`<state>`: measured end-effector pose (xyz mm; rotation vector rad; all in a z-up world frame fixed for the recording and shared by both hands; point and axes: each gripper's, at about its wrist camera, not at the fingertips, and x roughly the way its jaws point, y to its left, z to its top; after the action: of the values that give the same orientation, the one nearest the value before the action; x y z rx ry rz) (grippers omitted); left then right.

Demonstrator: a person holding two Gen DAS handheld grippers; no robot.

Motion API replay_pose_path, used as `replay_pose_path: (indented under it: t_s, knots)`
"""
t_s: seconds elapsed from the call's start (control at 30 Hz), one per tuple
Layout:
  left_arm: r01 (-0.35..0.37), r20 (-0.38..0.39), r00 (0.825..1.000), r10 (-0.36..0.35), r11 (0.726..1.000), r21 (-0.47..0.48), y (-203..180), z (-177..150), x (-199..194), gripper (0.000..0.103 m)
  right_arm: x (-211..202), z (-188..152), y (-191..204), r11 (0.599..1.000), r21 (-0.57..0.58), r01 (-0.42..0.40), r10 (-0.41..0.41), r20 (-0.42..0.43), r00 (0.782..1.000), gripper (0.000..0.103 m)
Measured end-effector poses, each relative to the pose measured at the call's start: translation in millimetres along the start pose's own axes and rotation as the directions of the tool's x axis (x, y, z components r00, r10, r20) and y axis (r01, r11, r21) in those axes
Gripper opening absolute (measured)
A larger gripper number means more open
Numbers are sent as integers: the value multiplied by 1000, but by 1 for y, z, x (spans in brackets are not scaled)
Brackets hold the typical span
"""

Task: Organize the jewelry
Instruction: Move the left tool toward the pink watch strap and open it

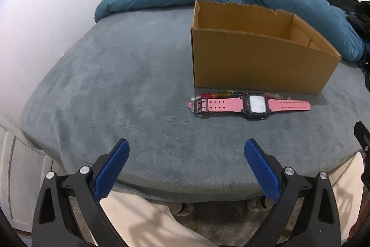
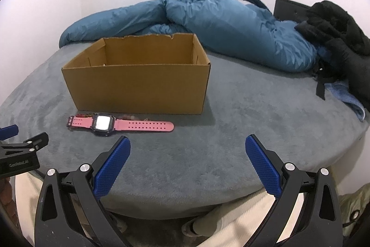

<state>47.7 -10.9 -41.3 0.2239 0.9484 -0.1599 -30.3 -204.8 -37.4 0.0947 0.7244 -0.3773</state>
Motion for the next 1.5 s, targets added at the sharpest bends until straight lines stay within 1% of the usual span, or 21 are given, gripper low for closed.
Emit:
replay_pose_path:
  t_s: [0.2,0.27,0.33,0.43,0.47,0.57,0.67,0.77,0.93,1.03,1.13,1.17,1.23,1.27,1.3,1.33,1.37,1.4,1.43,1.47,1.5]
  knots:
    - [21,-40,999,-20,999,24,-4,10,42,98,31,4,5,999,-32,-32,30,-63,998,95]
    - [31,-48,998,-28,998,47,-8,12,57,98,44,5,6,997,-34,-65,62,-94,994,95]
    - [41,-66,997,-36,997,69,-12,13,73,98,54,7,5,996,-21,-83,80,-110,991,95]
    - [58,-83,995,-52,995,81,-13,13,91,98,66,9,3,997,-11,-83,81,-117,990,95]
    - [78,-88,994,-70,994,81,-12,12,96,98,70,11,3,996,-9,-85,84,-121,989,95]
    - [113,-74,991,-108,992,63,-6,12,102,98,82,12,3,996,-7,-93,91,-133,987,95]
    - [130,-107,987,-123,990,62,-2,12,109,99,93,14,5,994,-6,-105,102,-156,982,95]
    - [117,-92,990,-110,990,77,-4,11,108,99,106,15,7,992,3,-129,127,-190,974,95]
    - [109,-41,994,-105,986,130,-10,3,102,99,115,18,7,987,16,-159,159,-208,965,95]
    - [125,-25,992,-123,983,137,-10,1,100,99,119,20,3,983,24,-182,183,-218,959,95]
    - [185,-30,983,-183,975,122,0,3,98,99,122,23,0,976,40,-212,216,-217,952,90]
    - [203,-29,979,-201,973,113,5,4,97,99,124,25,-1,971,50,-233,239,-221,946,86]
    - [258,3,966,-259,963,81,15,9,91,99,126,24,-5,965,65,-253,261,-229,938,81]
    - [285,21,958,-287,956,68,22,14,90,97,129,25,-4,961,74,-266,276,-235,932,75]
    - [317,36,947,-319,947,52,27,18,87,97,132,25,-5,954,95,-284,299,-244,922,73]
    - [347,42,936,-348,937,37,31,21,85,97,134,25,-6,952,104,-289,306,-249,919,71]
    - [382,49,923,-382,924,17,35,24,85,92,135,25,-6,950,112,-292,312,-256,915,66]
    - [403,51,914,-403,915,1,39,26,85,87,138,25,-7,946,122,-300,323,-266,908,59]
    - [414,49,909,-414,910,-11,41,28,87,85,140,25,-6,943,130,-307,332,-273,903,57]
    - [430,42,902,-429,902,-24,45,29,90,78,143,26,-5,939,142,-314,342,-277,898,54]
    - [437,34,899,-436,899,-29,46,30,92,67,144,26,-6,937,148,-316,346,-279,896,50]
